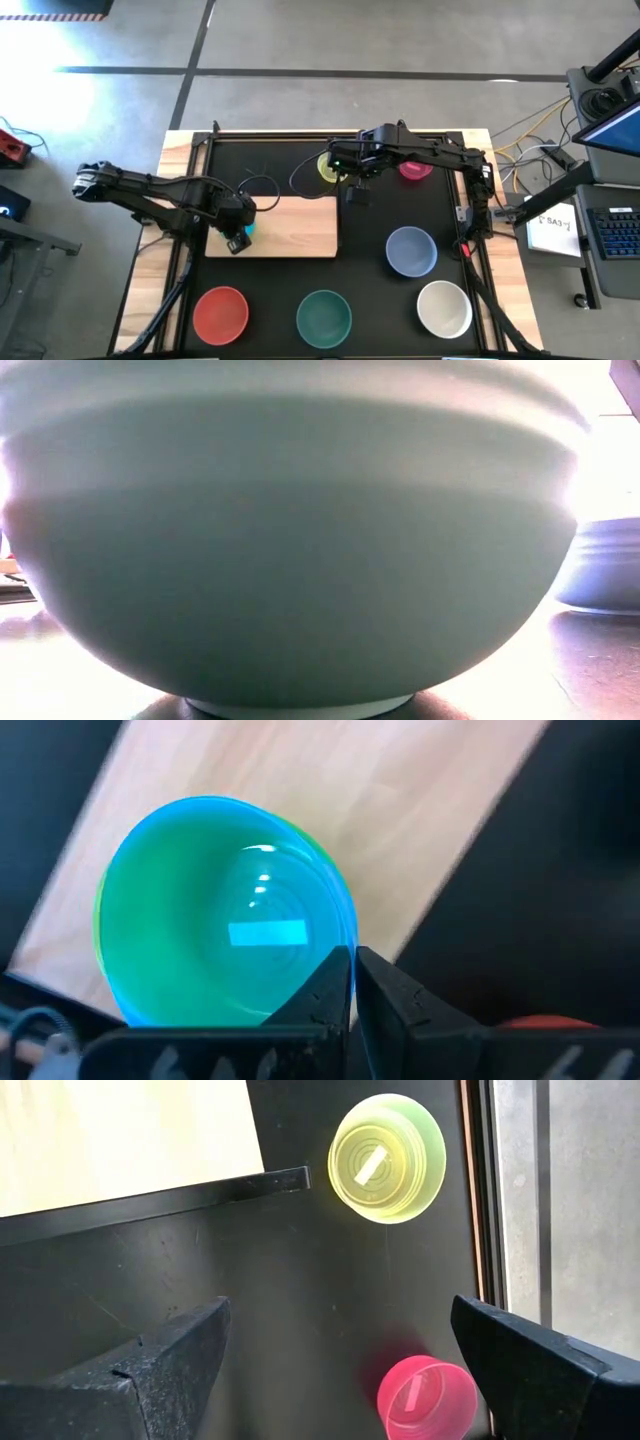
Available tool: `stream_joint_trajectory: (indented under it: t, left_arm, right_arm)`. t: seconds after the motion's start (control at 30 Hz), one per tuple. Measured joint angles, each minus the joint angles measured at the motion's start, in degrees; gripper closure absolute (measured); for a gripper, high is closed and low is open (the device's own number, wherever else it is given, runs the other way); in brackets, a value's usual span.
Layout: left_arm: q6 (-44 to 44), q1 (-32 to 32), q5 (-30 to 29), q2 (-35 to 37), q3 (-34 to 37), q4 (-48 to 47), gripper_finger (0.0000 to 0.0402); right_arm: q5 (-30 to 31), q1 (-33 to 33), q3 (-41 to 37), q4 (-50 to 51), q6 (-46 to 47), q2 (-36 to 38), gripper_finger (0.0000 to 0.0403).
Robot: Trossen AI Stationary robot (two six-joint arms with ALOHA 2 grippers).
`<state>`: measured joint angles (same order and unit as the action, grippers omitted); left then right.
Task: Place and stack bowls onto a shelf
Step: Stack the small blue bowl on top of the small green bowl on the shelf
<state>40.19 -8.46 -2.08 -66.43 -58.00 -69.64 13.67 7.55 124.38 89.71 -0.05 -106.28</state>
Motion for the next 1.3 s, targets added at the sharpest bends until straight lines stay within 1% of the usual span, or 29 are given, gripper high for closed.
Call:
stream_joint_trajectory:
  t: [0.13, 0.3, 0.4, 0.5, 1.0, 1.13, 1.3]
  left_arm:
    - [-0.1, -0.3, -1.9, -1.0, -0.8, -2.1, 0.0402]
    - [-0.1, -1.2, -2.4, -1.8, -4.7, -4.2, 0.0401]
    - [0.1, -1.9, -5.6, -2.5, -7.2, -6.7, 0.0402]
    - [0.6, -2.4, -8.2, -3.7, -8.0, -9.4, 0.0401]
    - [0.4, -6.6, -8.5, -12.6, -7.1, -9.8, 0.0401]
    - [0.7, -7.3, -8.3, -13.8, -7.1, -9.8, 0.0379]
    - [0.5, -7.5, -7.0, -13.9, -7.4, -10.9, 0.0325]
  right_arm:
    - [0.0, 0.0, 0.0, 0.0, -0.1, 0.0, 0.0035]
    - [0.0, 0.2, 0.0, 0.0, -0.4, 0.0, 0.0035]
    - [0.0, 0.4, 0.0, -0.1, -0.5, 0.0, 0.0035]
    - [0.0, 0.5, 0.0, -0.2, -0.5, 0.0, 0.0035]
    - [-0.1, 0.5, 0.0, -0.2, -0.4, 0.0, 0.0035]
    - [-0.1, 0.5, 0.0, -0.1, -0.4, 0.0, 0.0035]
    - [-0.1, 0.5, 0.0, 0.1, -0.5, 0.0, 0.0035]
